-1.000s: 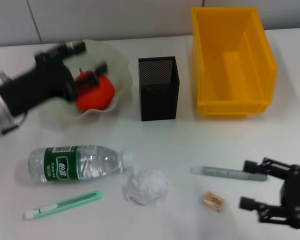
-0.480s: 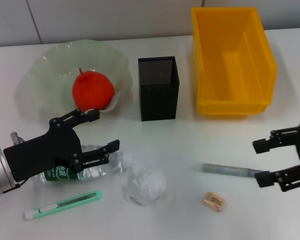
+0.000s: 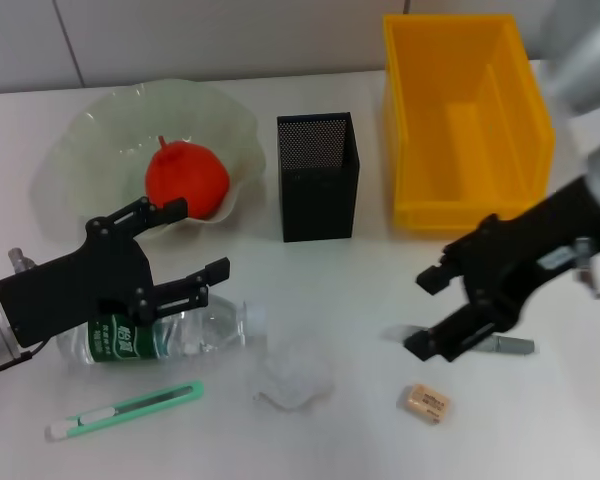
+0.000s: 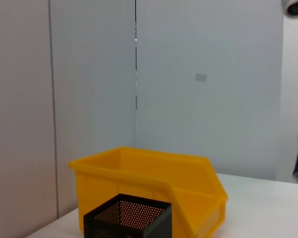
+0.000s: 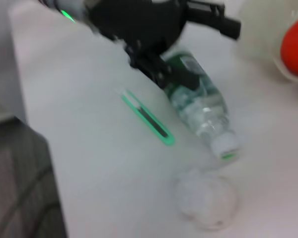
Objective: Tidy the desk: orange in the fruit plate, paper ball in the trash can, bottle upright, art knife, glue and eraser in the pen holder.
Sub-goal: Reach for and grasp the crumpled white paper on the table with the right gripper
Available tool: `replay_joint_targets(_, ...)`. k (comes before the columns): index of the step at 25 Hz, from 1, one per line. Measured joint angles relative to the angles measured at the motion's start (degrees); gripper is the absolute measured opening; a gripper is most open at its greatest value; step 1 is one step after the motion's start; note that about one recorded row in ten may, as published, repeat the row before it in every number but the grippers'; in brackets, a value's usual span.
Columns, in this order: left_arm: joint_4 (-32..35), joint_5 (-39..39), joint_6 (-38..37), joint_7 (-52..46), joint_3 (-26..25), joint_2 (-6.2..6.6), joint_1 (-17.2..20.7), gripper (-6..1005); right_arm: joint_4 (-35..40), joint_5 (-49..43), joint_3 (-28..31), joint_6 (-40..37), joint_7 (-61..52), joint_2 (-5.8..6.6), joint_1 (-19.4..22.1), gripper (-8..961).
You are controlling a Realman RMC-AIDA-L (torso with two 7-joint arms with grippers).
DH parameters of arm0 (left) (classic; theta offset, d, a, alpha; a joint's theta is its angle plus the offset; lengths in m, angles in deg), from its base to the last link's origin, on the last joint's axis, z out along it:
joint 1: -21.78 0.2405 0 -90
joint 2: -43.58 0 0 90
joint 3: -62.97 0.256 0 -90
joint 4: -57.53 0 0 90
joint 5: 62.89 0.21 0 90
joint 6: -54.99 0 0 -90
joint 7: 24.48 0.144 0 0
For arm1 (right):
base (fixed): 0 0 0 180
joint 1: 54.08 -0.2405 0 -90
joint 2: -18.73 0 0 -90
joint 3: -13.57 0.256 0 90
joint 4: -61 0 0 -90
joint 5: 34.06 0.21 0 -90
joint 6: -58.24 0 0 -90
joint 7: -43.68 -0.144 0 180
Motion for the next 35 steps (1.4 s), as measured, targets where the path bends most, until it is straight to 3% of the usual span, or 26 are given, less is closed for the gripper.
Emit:
replay_joint_targets(4, 0.27, 0.0, -0.12, -0.02, -0.06, 0.06, -0.02, 862, -1.0, -2.98, -10.37, 7.18, -3.4, -0.06, -1.43, 788)
replay_joint_targets(9, 0.01, 0.06, 0.22, 0.17, -0.07, 0.0, -0.12, 862, -4.53, -4.78, -17.67, 13.76, -5.2, -0.15, -2.33, 785)
replay_joint_targets(19, -0.19, 0.34, 0.38, 0.85, -0.03, -0.1, -0.11, 863, -9.31, -4.54, -26.62, 23.47, -7.1, -0.32, -2.91, 779)
replay_joint_targets(35, -0.29, 0.46, 0.42, 0.91, 0.18, -0.13, -0.11, 863, -16.7, -3.28, -34.22, 33.82, -7.63, -0.43, -4.47, 769)
